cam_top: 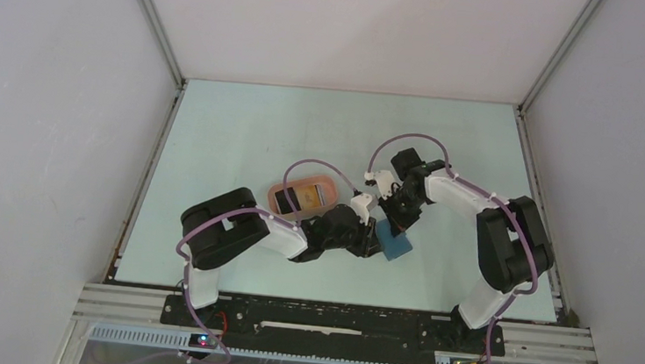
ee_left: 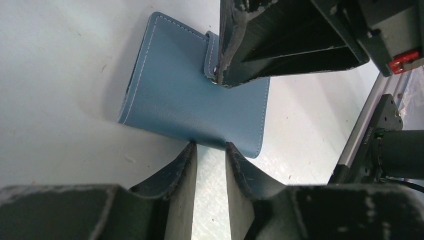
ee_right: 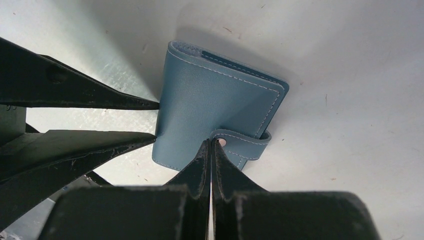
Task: Put the credit cards into the card holder
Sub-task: Close the card holder at the center of the board, then move the storage box to the center of the board.
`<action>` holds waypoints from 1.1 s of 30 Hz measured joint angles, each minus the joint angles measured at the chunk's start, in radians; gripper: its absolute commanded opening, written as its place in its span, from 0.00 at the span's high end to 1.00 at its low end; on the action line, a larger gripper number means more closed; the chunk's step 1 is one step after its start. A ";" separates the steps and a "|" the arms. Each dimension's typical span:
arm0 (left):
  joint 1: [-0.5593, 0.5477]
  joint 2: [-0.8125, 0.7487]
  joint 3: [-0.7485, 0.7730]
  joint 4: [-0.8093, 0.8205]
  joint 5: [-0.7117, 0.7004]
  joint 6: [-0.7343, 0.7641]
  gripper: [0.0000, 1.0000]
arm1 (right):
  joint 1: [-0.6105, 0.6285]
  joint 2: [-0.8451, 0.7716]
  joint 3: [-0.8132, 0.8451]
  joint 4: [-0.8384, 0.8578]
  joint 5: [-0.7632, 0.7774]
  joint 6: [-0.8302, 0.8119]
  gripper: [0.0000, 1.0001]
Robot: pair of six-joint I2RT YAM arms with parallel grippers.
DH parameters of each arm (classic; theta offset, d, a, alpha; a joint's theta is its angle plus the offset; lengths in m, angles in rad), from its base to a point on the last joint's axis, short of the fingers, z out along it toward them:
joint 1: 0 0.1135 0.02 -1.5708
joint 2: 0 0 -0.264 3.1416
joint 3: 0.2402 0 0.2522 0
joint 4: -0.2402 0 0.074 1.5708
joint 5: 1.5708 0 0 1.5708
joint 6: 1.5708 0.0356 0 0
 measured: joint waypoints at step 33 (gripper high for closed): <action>0.005 -0.839 -0.185 -0.346 -0.146 0.215 0.19 | -0.159 -0.444 -0.051 -0.054 -0.382 -0.178 0.23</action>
